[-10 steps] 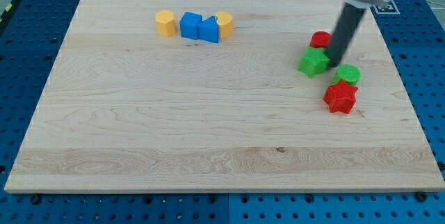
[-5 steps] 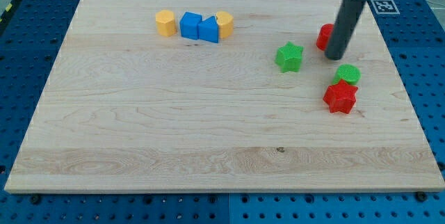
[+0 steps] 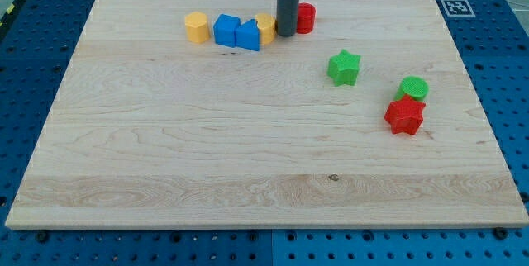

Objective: Place red circle at top left of the board

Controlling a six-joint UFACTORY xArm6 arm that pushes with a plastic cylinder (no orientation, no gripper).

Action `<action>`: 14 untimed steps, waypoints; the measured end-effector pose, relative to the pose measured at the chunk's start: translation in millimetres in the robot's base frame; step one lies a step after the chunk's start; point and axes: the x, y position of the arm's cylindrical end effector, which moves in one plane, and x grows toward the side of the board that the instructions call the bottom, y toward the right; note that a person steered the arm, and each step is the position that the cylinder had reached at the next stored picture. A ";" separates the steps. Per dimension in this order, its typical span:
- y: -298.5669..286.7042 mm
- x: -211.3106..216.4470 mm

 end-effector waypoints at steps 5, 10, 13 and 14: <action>115.6 -46.6; 70.7 -19.8; -106.9 -32.6; -114.9 -49.9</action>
